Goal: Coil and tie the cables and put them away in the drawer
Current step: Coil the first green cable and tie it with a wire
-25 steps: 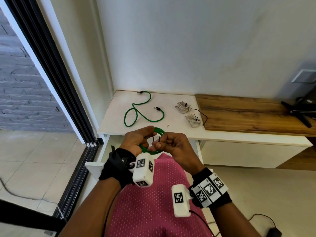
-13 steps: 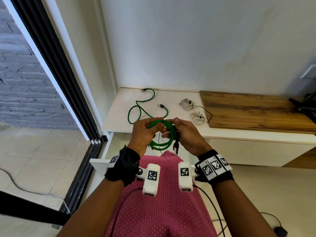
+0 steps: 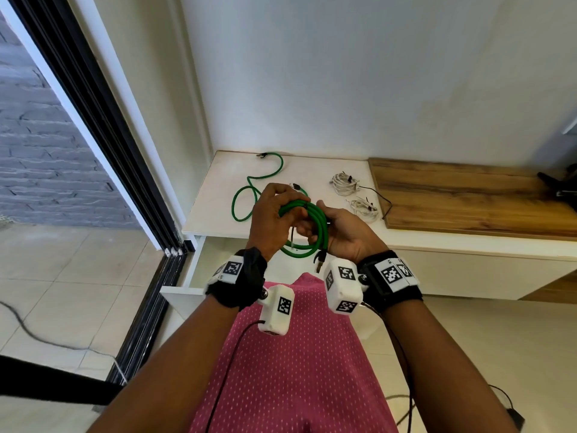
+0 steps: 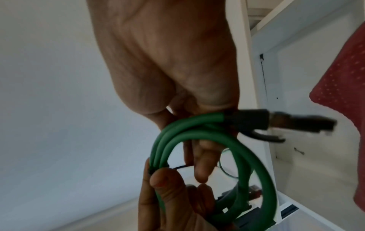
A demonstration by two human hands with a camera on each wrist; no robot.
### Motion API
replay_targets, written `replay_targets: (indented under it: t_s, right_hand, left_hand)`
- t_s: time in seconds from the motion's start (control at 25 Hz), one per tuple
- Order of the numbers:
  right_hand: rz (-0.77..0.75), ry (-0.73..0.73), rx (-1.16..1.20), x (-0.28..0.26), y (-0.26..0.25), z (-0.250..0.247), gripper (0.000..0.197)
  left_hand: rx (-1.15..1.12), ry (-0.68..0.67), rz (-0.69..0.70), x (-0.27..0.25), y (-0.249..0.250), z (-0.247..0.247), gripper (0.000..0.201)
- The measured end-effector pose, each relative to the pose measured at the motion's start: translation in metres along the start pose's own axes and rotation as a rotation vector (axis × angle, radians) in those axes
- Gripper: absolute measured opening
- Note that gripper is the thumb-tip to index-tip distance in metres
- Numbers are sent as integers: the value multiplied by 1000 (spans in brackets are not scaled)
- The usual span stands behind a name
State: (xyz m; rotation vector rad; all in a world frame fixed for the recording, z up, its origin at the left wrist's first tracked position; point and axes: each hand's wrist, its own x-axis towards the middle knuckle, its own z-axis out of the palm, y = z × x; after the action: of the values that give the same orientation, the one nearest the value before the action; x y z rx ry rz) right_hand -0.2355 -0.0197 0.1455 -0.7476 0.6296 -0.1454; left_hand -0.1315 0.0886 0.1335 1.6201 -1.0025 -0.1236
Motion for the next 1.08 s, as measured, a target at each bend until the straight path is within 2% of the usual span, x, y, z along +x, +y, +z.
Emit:
replay_targets:
  t_s: [0.12, 0.2, 0.28, 0.36, 0.52, 0.64, 0.72, 0.84, 0.96, 1.08]
  right_hand:
    - [-17, 150, 91, 8, 3, 1, 15]
    - [-80, 254, 54, 10, 4, 0, 10]
    - [-222, 321, -72, 8, 3, 1, 2]
    - [-382, 365, -255, 2, 2, 3, 10]
    - [-644, 430, -633, -10, 0, 8, 12]
    - [-804, 489, -878, -13, -3, 15, 13]
    - [-851, 481, -971, -13, -3, 17, 11]
    - [-870, 450, -1053, -19, 1, 16, 8]
    - [-880, 392, -1042, -26, 8, 15, 6]
    - [-984, 330, -1244, -30, 21, 16, 4]
  left_hand:
    - [-32, -10, 1, -2, 1, 1, 25]
    - [-123, -21, -54, -6, 3, 0, 26]
    - [-200, -77, -154, -9, 5, -1, 20]
    - [-186, -145, -240, -12, 7, -1, 11]
    - [-138, -203, -377, -22, 13, 4, 21]
    - [-87, -210, -365, -20, 19, 7, 17]
    - [-84, -183, -349, -20, 22, 8, 14]
    - [-172, -55, -380, -25, 20, 8, 12]
    - [-286, 82, -492, -29, 12, 5, 12]
    - [-383, 111, -591, -28, 10, 2, 16]
